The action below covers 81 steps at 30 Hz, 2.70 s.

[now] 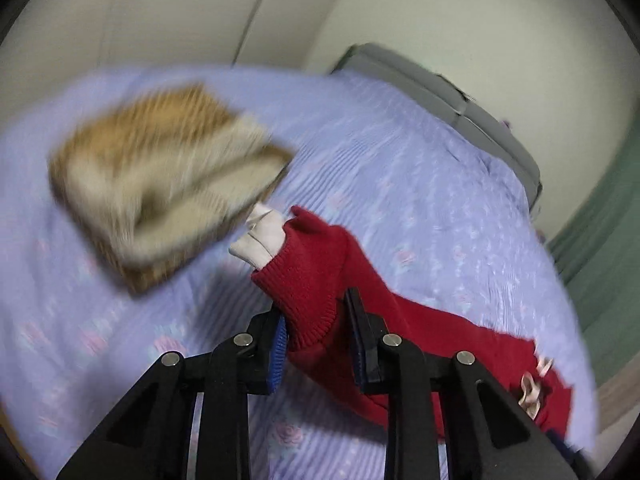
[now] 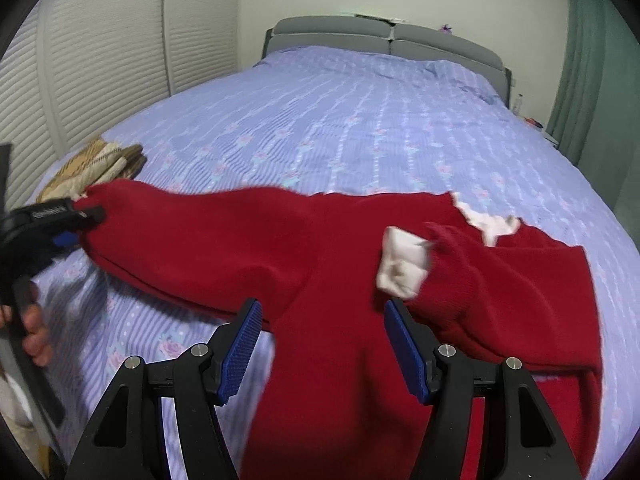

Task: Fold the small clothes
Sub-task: 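Lift the sleeve with the right gripper and lay it across the sweatshirt body, then grasp the other sleeve with the left gripper and fold it across the body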

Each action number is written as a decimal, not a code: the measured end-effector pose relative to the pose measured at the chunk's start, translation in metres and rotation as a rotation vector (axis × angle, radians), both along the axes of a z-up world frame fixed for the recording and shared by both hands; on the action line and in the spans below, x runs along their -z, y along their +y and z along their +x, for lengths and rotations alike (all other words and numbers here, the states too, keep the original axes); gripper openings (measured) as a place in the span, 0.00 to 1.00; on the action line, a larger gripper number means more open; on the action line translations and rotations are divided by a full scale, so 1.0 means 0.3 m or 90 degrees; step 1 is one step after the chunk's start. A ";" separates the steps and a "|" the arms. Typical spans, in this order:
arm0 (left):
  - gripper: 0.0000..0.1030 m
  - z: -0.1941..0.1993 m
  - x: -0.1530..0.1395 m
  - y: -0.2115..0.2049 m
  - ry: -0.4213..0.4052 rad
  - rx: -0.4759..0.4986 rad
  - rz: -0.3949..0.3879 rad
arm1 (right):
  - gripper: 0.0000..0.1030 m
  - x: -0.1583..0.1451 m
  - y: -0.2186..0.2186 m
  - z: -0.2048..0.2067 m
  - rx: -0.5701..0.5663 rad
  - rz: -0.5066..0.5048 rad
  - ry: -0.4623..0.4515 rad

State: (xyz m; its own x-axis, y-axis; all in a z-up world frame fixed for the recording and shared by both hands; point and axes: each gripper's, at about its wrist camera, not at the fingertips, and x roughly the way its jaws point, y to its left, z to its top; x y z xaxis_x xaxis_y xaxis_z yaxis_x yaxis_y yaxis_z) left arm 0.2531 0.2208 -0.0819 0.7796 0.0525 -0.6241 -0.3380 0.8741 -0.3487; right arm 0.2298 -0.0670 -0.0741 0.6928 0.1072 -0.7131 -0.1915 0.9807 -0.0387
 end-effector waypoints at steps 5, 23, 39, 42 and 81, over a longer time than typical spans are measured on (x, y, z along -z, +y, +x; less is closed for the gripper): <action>0.26 -0.009 -0.216 -0.248 -0.057 0.098 0.181 | 0.62 -0.056 -0.154 -0.053 0.053 0.014 -0.019; 0.23 0.115 -0.354 -1.110 -0.103 0.406 0.247 | 0.62 -0.167 -0.762 -0.261 0.291 0.051 -0.086; 0.16 0.184 0.020 -1.466 0.068 0.574 0.215 | 0.62 -0.030 -0.966 -0.269 0.369 0.051 -0.025; 0.35 0.151 -0.021 -1.401 0.049 0.589 0.148 | 0.62 -0.025 -0.972 -0.258 0.372 0.043 -0.022; 0.24 0.021 0.201 -0.771 0.131 0.400 0.170 | 0.26 0.150 -0.791 0.148 0.240 0.238 0.094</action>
